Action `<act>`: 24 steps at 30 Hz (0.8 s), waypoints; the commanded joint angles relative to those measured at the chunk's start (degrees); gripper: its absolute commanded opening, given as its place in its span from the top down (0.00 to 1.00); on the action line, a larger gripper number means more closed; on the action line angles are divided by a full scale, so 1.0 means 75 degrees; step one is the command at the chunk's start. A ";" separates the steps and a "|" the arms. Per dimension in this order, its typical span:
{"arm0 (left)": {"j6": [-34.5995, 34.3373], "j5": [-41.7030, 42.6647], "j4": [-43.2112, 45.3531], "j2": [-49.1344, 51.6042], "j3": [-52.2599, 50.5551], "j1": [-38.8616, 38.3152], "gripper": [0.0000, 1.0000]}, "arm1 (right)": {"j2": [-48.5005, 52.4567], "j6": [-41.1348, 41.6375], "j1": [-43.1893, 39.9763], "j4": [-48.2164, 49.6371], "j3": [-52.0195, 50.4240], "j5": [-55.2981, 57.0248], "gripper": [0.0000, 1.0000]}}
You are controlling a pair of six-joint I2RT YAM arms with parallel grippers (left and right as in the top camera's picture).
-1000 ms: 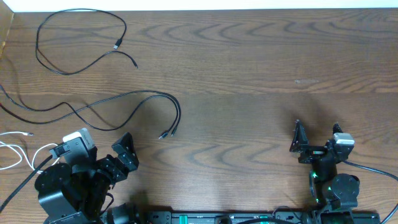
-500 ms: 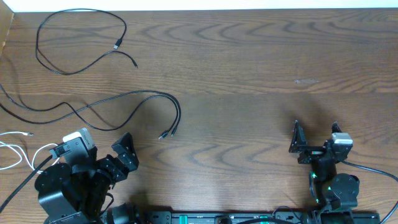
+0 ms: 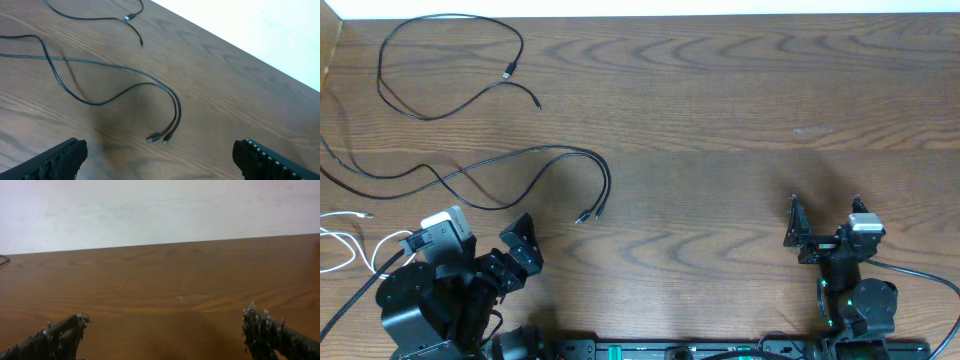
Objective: Untangle cables
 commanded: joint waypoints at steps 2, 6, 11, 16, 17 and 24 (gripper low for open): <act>0.0099 -0.0073 0.0000 0.0000 0.0082 -0.0044 0.01 | -0.0044 -0.0233 -0.0052 -0.0064 -0.0020 -0.0082 0.01; 0.0099 -0.0076 0.0000 0.0000 0.0082 -0.0044 0.01 | -0.0044 -0.0239 -0.0044 -0.0067 -0.0020 -0.0082 0.01; 0.0099 -0.0076 0.0000 0.0000 0.0082 -0.0044 0.01 | -0.0044 -0.0242 -0.0044 -0.0058 -0.0020 -0.0067 0.01; 0.0099 -0.0076 0.0000 0.0000 0.0082 -0.0044 0.01 | -0.0044 -0.0239 -0.0047 -0.0020 -0.0020 -0.0017 0.01; 0.0099 -0.0073 0.0000 0.0000 0.0082 -0.0044 0.01 | -0.0044 -0.0233 -0.0047 -0.0032 -0.0020 -0.0064 0.01; 0.0099 -0.0073 0.0000 0.0000 0.0082 -0.0044 0.01 | -0.0044 -0.0236 -0.0047 -0.0055 -0.0020 -0.0105 0.01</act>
